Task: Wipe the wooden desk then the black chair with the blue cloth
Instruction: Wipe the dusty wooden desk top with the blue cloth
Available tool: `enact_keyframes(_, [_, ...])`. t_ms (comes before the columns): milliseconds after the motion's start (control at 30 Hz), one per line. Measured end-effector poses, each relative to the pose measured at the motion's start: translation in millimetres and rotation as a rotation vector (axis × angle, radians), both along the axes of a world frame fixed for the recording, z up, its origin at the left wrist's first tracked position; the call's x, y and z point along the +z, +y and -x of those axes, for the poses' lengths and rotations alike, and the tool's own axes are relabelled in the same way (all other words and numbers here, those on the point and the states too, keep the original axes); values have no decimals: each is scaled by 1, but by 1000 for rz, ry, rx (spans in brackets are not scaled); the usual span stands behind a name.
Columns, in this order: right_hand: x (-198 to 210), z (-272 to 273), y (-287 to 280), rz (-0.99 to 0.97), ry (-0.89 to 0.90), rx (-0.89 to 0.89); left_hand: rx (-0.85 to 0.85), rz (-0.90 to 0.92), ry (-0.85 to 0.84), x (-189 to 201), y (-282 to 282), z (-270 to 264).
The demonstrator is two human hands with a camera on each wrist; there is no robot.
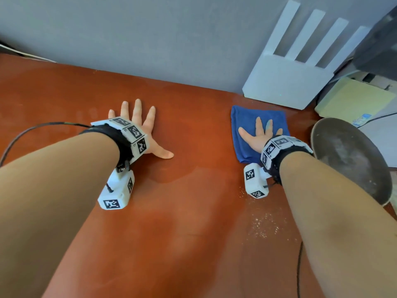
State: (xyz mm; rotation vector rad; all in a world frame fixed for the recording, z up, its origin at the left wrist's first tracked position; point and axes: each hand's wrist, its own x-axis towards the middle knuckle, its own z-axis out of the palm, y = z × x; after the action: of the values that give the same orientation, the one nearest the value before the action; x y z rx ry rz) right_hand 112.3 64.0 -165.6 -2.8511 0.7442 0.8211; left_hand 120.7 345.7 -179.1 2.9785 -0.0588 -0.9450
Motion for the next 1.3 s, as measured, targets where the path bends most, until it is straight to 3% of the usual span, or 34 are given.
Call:
enact_keyframes(100, [-3, 25, 10, -5, 48, 15, -6, -3, 1, 5, -1, 1])
enact_keyframes(200, [-6, 44, 29, -8, 96, 154, -2, -21, 6, 10, -3, 4])
enact_keyframes(333, [-7, 30, 29, -20, 92, 311, -103, -32, -58, 15, -23, 3])
enact_keyframes(433, [-6, 5, 12, -15, 68, 292, -212, 54, -71, 11, -58, 6])
enact_keyframes(567, [-11, -14, -18, 10, 6, 173, -199, 30, -19, 0, -94, 12])
enact_keyframes(767, [-11, 17, -33, -4, 0, 16, -184, 23, -1, 0, -93, 10])
enact_keyframes(933, [-7, 41, -9, -4, 98, 153, -179, 18, 17, 4, -94, 10])
enact_keyframes(1300, [-10, -26, -3, -40, 27, 375, -166, 10, 21, 0, -96, 9])
